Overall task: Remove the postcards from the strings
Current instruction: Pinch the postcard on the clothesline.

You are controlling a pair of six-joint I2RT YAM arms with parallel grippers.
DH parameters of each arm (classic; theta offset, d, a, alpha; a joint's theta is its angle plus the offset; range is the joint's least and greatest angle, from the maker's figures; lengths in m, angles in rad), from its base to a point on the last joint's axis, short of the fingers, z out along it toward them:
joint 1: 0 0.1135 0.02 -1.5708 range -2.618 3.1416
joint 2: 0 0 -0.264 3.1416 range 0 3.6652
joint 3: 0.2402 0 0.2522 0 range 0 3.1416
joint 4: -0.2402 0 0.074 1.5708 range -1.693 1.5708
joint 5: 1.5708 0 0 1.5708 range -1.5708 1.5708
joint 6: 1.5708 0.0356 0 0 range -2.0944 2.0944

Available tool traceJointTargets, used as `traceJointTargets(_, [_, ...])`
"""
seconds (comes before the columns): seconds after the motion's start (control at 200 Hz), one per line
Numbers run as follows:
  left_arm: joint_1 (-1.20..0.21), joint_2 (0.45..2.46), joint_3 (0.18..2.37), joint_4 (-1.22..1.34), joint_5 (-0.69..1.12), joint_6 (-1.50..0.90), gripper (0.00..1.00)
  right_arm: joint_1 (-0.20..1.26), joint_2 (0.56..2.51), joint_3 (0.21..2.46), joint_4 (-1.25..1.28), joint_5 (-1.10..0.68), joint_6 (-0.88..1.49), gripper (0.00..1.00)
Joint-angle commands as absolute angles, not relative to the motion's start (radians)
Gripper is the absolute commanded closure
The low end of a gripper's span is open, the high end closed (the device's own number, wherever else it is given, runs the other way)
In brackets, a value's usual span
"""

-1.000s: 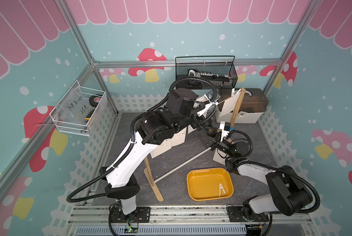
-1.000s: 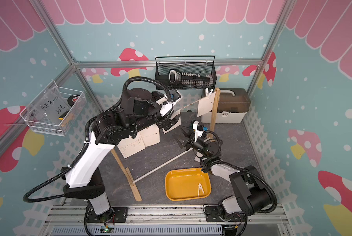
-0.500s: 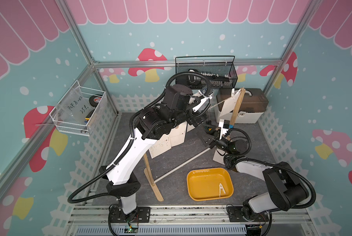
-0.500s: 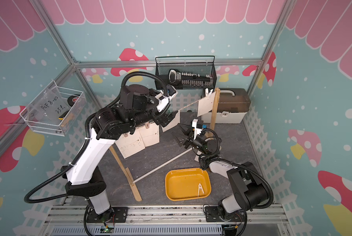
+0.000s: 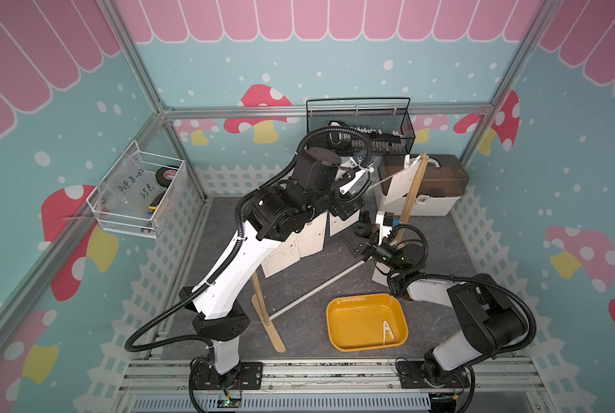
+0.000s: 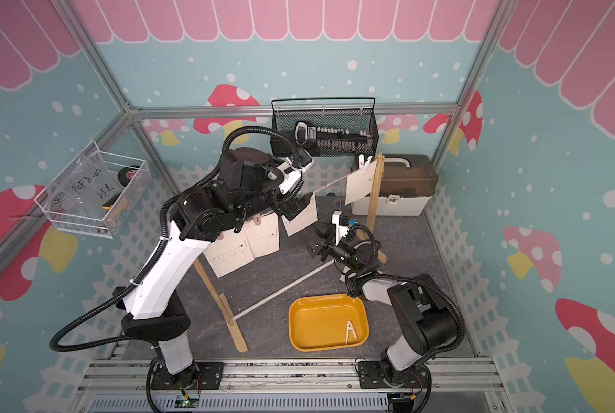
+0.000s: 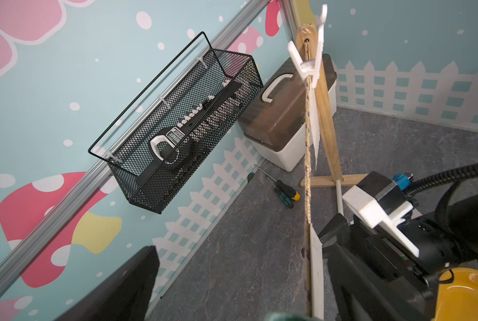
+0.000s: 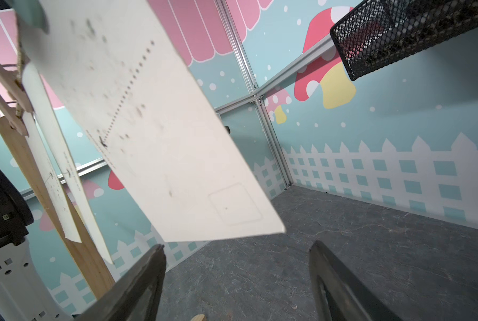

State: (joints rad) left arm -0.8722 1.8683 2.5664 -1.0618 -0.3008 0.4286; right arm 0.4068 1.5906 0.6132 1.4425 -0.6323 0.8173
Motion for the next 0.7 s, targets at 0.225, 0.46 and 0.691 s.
traceJointTargets(0.225, [-0.856, 1.878, 2.548, -1.049, -0.259, 0.45, 0.01, 0.41, 1.6, 0.706, 1.493, -0.698, 0.81, 0.2])
traceJointTargets(0.46, [-0.856, 1.865, 2.521, -1.06, -0.225, 0.446, 0.02, 0.41, 1.564, 0.702, 1.493, -0.697, 0.79, 0.31])
traceJointTargets(0.691, [-0.856, 1.849, 2.485, -1.06, -0.233, 0.448, 0.02, 0.41, 1.503, 0.636, 1.493, -0.66, 0.758, 0.58])
